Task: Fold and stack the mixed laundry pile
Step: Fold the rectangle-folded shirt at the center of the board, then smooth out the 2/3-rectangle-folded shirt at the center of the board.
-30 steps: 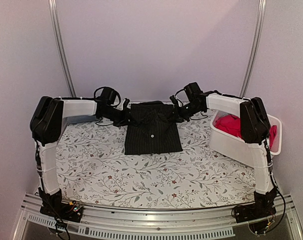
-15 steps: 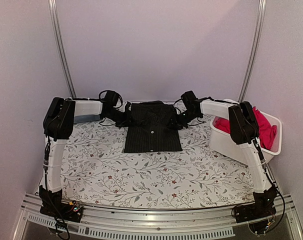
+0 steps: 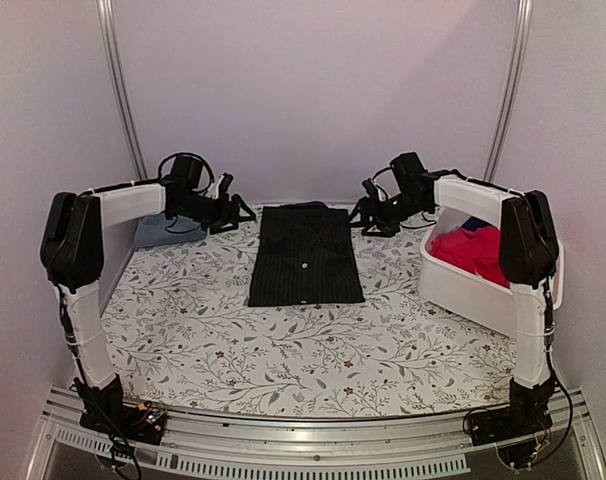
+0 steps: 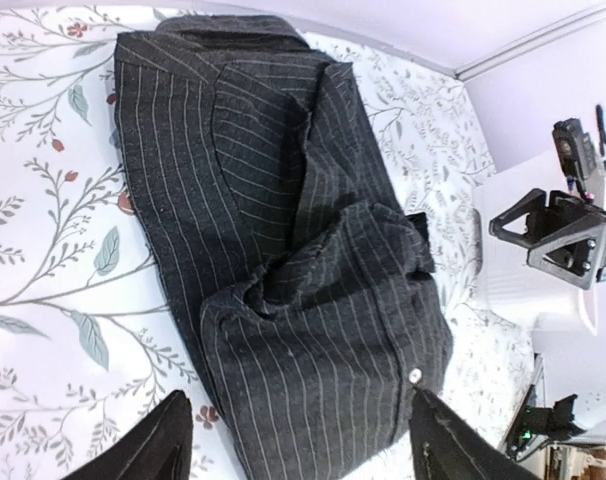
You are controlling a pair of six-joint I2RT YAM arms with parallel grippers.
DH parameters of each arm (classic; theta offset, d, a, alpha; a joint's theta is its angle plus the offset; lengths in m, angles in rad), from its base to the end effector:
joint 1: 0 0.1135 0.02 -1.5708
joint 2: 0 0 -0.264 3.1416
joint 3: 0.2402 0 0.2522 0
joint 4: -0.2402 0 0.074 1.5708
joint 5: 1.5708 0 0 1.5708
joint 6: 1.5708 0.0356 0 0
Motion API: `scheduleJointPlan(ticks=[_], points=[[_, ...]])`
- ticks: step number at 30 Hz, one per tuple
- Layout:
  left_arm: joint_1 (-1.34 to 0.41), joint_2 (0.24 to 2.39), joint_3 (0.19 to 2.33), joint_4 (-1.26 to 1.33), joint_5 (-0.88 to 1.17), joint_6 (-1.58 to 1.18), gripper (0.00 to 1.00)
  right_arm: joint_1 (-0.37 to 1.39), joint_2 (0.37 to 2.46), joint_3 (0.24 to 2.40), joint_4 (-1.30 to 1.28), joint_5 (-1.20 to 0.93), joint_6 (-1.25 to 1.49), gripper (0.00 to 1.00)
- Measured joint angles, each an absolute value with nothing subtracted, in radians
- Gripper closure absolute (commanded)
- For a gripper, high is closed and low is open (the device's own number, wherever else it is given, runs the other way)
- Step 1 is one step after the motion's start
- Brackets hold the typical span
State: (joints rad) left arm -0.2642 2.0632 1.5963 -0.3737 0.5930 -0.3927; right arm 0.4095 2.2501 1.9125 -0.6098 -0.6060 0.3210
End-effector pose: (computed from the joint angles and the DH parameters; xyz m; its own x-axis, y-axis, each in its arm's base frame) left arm 0.4385 -0.1392 0.2123 -0.8850 -0.0893 -0.4569 0.2573 0.7241 -0.6399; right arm 0.4480 0.2165 0.2105 -0.9062 -0.1106 -0.4081 -0.3650 0.6918 0.6230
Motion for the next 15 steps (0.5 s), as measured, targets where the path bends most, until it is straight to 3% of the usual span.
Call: scheduleJointPlan(ticks=[6,15], points=[[-0.273,1.901,1.398,-0.277,0.707,-0.394,0.25,0.42,2.081,1.737,-0.534,-0.733,0.323,0.43],[-0.439,1.96,1.276,-0.02,0.902,-0.55,0.36,0.585,2.16,1.689,-0.348,-0.983,0.424,0.54]])
